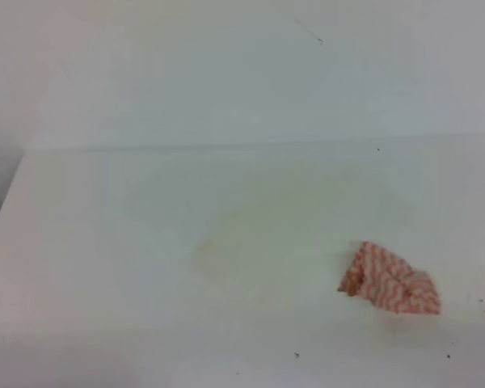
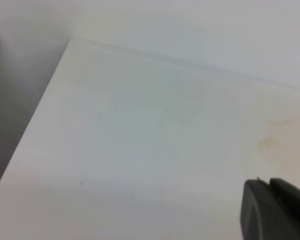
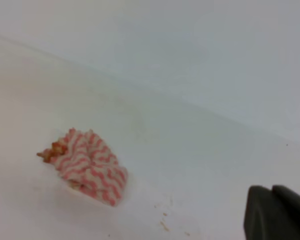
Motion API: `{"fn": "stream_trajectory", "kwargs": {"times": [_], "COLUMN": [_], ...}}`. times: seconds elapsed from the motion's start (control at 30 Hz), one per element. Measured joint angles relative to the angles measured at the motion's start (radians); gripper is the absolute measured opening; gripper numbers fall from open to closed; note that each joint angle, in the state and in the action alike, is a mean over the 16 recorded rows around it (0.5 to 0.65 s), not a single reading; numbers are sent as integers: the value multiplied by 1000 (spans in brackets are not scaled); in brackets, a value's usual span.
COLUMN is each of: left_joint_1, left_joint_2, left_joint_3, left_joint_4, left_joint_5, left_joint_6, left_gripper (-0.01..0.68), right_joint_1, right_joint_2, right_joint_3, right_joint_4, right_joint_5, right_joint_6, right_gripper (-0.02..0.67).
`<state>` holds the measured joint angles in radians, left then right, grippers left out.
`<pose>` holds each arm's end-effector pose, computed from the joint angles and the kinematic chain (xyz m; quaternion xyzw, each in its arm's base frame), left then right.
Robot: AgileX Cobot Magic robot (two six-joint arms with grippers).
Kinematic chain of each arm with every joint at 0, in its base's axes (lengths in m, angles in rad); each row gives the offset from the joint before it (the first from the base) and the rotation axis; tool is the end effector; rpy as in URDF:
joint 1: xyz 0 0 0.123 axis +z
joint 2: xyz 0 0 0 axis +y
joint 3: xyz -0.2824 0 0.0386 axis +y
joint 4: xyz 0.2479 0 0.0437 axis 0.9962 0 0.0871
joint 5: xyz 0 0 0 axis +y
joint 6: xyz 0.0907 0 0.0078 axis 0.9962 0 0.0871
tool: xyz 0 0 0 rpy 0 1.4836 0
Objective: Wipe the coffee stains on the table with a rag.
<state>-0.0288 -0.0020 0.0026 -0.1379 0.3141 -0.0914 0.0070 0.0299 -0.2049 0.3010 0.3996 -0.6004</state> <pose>0.0540 -0.0054 0.1842 -0.0625 0.7794 -0.0946 0.6162 0.0451 0.0109 0.2452 -0.1601 0.7310 -0.0611 0.6605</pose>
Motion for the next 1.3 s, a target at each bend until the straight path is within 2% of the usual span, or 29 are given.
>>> {"fn": "stream_trajectory", "kwargs": {"times": [0.3, 0.77, 1.3], "left_joint_1": [0, 0, 0], "left_joint_2": [0, 1, 0], "left_joint_3": [3, 5, 0], "left_joint_4": [0, 0, 0], "left_joint_5": [0, -1, 0], "left_joint_6": [0, 0, 0], "left_gripper": [-2, -2, -2], "right_joint_1": [2, 0, 0], "right_joint_2": [-43, -43, -43], "right_joint_3": [173, 211, 211], "right_joint_4": [13, 27, -365], "right_joint_5": [-45, -39, -48], "right_joint_6": [11, 72, 567], "right_gripper": [-1, -1, -1]}}
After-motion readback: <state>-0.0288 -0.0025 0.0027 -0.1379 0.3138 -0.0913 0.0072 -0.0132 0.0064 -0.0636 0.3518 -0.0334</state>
